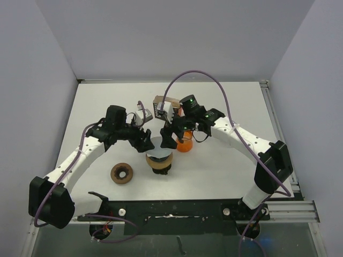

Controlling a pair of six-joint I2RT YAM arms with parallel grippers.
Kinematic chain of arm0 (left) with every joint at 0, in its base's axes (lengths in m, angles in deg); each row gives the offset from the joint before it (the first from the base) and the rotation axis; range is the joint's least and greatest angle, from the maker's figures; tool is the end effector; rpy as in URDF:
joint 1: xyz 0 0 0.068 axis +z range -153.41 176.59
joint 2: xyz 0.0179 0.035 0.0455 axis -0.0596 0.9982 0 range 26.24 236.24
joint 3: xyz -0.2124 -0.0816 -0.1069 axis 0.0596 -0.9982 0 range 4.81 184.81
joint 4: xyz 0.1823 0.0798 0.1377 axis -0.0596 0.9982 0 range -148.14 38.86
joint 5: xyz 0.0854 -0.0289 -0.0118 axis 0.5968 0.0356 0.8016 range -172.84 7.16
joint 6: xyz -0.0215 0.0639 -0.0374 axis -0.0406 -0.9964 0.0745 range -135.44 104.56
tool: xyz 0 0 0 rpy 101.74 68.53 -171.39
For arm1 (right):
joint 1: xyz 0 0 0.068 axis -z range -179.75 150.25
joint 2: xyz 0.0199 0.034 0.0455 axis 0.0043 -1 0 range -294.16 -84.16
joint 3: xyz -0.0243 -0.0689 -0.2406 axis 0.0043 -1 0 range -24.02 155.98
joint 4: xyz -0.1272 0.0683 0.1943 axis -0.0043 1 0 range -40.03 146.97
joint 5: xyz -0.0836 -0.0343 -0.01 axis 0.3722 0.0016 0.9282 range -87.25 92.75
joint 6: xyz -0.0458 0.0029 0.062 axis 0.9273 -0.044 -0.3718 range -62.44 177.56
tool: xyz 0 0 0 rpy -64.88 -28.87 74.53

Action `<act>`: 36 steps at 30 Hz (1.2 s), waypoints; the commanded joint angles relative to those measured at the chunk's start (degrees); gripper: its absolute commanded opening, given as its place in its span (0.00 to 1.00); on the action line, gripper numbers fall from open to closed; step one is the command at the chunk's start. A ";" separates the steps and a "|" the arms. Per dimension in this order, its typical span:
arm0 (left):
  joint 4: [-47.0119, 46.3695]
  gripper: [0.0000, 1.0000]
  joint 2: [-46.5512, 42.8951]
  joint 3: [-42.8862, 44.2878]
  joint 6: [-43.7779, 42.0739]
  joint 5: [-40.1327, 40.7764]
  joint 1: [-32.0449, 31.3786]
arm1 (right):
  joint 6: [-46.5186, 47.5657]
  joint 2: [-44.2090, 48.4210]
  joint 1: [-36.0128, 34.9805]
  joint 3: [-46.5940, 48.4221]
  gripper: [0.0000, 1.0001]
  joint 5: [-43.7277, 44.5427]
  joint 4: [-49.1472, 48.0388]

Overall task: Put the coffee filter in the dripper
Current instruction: Place the coffee filter in the coffee dripper, then move the coffee server to the center of the board.

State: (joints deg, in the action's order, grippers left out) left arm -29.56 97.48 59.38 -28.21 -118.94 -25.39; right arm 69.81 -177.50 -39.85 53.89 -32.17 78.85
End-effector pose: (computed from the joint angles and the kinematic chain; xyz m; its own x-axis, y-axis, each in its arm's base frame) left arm 0.2298 -0.1345 0.2454 -0.4905 0.3905 -0.7790 0.8156 0.5206 -0.2526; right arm 0.2494 0.2591 0.2637 -0.3436 -0.5168 -0.7841 -0.9357 0.2596 0.2389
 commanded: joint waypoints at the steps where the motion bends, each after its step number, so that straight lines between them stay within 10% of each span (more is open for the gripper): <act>1: 0.80 0.73 -1.80 3.78 -1.85 -1.96 -0.01 | 1.77 0.97 0.61 3.36 0.96 -2.06 0.66; 36: 5.21 0.73 -8.39 11.76 -0.65 7.37 9.69 | 8.06 9.67 16.70 -1.09 0.91 1.43 1.62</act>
State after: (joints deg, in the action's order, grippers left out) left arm -23.22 91.49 69.83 -30.12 -114.81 -17.04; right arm 76.78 -166.85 -23.44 53.38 -31.93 83.03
